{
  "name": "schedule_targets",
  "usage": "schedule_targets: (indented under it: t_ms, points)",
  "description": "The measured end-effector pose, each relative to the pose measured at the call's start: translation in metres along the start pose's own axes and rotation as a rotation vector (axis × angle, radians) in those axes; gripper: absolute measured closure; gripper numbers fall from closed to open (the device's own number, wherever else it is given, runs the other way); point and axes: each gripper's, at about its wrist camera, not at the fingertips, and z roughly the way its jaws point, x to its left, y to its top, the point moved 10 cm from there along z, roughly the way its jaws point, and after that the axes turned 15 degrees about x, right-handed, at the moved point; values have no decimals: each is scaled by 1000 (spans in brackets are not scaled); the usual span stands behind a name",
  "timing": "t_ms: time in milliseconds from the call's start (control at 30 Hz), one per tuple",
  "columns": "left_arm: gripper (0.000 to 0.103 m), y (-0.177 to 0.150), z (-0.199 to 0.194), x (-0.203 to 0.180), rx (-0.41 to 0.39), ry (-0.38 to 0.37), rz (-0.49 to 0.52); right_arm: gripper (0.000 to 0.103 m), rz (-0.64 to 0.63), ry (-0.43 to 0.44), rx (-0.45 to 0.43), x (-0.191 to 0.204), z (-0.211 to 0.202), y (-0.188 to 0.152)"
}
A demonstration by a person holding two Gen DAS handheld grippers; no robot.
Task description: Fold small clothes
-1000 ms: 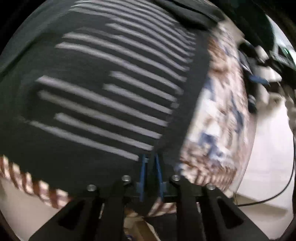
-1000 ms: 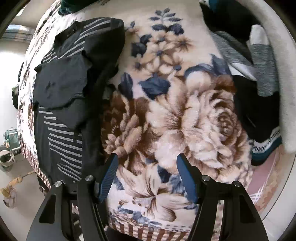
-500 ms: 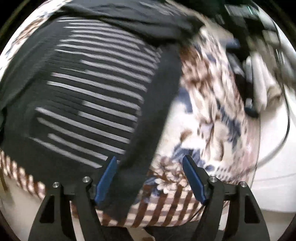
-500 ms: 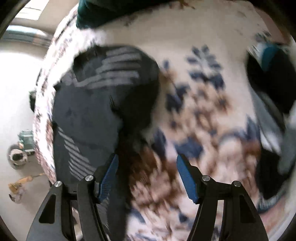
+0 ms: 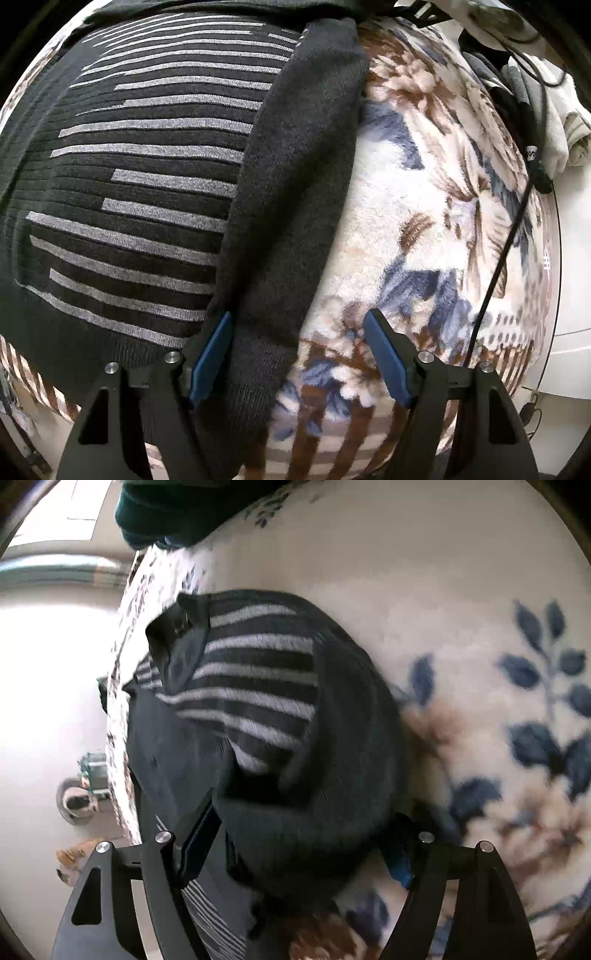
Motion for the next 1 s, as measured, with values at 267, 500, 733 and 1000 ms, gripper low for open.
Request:
schedule_targets:
  t_ms: [267,500,733,1000]
  points:
    - [31,-11,0,-2,-26,6,19,22,20,158,6,36,5,21]
    - [31,-11,-2,-2,-29,-1,19,21,76,121,3,0,-12,18]
    - [91,-11,-9,14,-86,38,-4,68,16,99,4,16,9,17]
    - [99,-12,-67,45,-179,-14,-71,86,50,-44,-11,47,-7,7]
